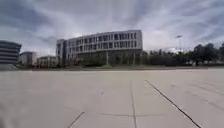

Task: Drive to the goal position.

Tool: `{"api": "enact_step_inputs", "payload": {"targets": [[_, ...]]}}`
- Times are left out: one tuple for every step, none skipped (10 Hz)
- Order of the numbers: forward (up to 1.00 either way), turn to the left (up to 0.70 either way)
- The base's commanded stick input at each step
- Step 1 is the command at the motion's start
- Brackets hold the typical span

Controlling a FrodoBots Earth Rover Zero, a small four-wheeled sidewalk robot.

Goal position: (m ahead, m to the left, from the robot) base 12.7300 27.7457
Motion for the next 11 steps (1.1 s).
{"api": "enact_step_inputs", "payload": {"targets": [[0.0,0.7],[0.0,0.7],[0.0,0.7],[0.0,0.7],[0.0,0.7],[0.0,0.7],[0.0,0.7],[0.0,0.7],[0.0,0.7],[0.0,0.7],[0.0,0.7]]}}
